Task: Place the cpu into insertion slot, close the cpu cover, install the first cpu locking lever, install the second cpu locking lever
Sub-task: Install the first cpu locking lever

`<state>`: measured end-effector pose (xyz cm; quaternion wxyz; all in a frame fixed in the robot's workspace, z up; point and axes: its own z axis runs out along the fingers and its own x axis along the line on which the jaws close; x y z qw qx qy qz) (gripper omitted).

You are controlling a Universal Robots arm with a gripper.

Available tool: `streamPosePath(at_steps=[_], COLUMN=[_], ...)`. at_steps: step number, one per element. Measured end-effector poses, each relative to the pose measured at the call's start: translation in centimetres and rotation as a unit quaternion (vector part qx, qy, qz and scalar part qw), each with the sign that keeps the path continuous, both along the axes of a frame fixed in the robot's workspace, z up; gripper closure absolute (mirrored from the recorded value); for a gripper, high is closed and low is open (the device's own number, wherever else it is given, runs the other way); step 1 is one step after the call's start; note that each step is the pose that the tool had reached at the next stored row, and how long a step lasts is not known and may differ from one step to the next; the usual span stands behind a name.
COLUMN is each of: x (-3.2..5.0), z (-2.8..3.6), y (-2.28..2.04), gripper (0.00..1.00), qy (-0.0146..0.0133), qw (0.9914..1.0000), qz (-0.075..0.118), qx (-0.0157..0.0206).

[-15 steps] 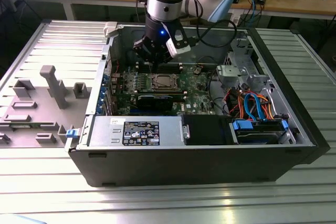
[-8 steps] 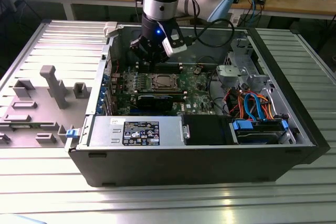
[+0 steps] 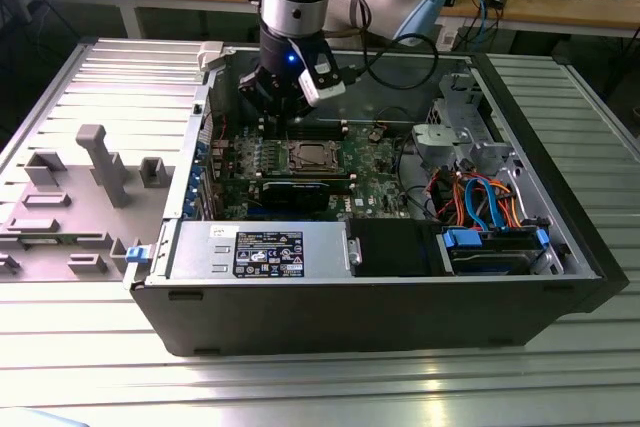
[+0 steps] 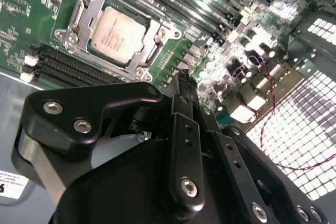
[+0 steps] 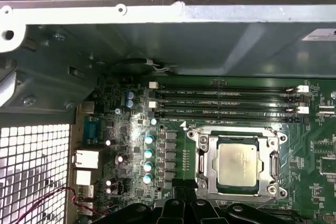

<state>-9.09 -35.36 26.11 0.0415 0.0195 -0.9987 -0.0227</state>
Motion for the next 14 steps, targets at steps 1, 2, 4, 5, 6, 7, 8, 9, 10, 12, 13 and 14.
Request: streamPosePath(at_steps=[1,2,4,5,6,7,8,9,10,12,13,14], x=[-0.06,-0.17,-0.43,-0.54,-0.65,-0.75,-0.87,-0.94,-0.97,-0.99,-1.00,-1.00], z=[0.00,-0.01,-0.01,-0.01,0.00,-0.01,0.00,-0.01,-0.01,-0.01,-0.01,-0.01], y=[0.26,0.60,1.14,1.30,1.42,1.55,1.70,1.82,2.01,2.37,2.54,2.77], gripper=[0.89,0.89,0.89,0.89,0.89,0.89,0.89,0.89,0.89,0.89,0.89,0.89], qy=[0.0000,0.0000,-0.0001,0.0000,0.0000,0.0000,0.0000,0.0000,0.0000,0.0000,0.0000,0.0000], qw=[1.00000,1.00000,1.00000,1.00000,1.00000,1.00000,1.00000,1.00000,1.00000,1.00000,1.00000,1.00000], qz=[0.000,0.001,0.001,0.001,0.001,0.001,0.001,0.001,0.001,0.002,0.002,0.002], qx=[0.0000,0.0001,0.0003,0.0004,0.0005,0.0006,0.0008,0.0010,0.0013,0.0017,0.0017,0.0017])
